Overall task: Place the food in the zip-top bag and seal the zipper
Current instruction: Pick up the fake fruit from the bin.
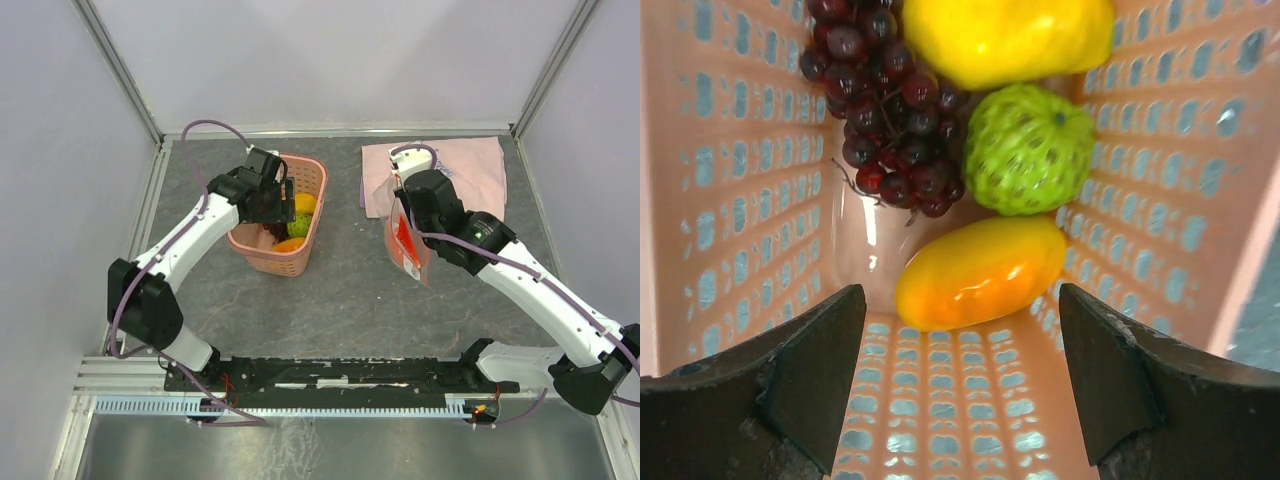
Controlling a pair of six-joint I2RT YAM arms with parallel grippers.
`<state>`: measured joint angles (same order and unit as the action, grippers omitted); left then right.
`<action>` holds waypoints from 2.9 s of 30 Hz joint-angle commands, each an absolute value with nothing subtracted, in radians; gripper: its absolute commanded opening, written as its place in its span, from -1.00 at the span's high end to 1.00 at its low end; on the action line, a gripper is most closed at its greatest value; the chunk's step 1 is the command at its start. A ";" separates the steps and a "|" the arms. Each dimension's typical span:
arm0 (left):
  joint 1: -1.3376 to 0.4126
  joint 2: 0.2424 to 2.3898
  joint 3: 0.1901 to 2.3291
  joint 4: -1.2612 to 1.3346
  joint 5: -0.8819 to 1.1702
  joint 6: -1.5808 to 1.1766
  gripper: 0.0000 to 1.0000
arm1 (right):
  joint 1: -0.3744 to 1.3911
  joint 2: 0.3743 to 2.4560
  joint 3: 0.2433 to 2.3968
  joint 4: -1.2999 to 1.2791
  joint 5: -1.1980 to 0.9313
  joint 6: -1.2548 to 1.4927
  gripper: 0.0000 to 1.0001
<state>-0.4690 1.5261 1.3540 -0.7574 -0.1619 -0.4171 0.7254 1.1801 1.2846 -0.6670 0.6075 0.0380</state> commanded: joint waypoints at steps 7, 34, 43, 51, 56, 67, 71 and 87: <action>-0.446 1.635 1.339 -0.832 -0.042 -0.187 -0.70 | 0.723 1.159 1.259 -0.603 0.609 0.024 0.96; -0.437 1.896 1.344 -0.832 0.032 -0.190 -0.66 | 0.723 1.158 1.232 -0.582 0.594 0.021 0.96; -0.436 1.843 1.341 -0.832 0.010 -0.199 -0.42 | 0.723 1.158 1.229 -0.578 0.589 0.027 0.96; -0.435 1.707 1.343 -0.816 -0.006 -0.232 -0.01 | 0.723 1.161 1.239 -0.587 0.572 0.036 0.96; -0.437 1.626 1.339 -0.804 -0.010 -0.256 0.01 | 0.723 1.172 1.243 -0.591 0.560 0.045 0.96; -0.446 1.649 1.277 -0.766 -0.101 -0.388 0.06 | 0.723 1.189 1.240 -0.592 0.552 0.053 0.96; -0.465 1.651 1.232 -0.743 -0.177 -0.430 0.05 | 0.723 1.196 1.234 -0.584 0.543 0.054 0.96; -0.483 1.709 1.183 -0.703 -0.167 -0.463 -0.28 | 0.723 1.205 1.229 -0.578 0.527 0.054 0.96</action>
<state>-0.4801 1.6947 1.1831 -0.7277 -0.1761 -0.4297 0.7246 1.2121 1.2278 -0.6205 0.5297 0.0399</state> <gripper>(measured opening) 0.687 0.026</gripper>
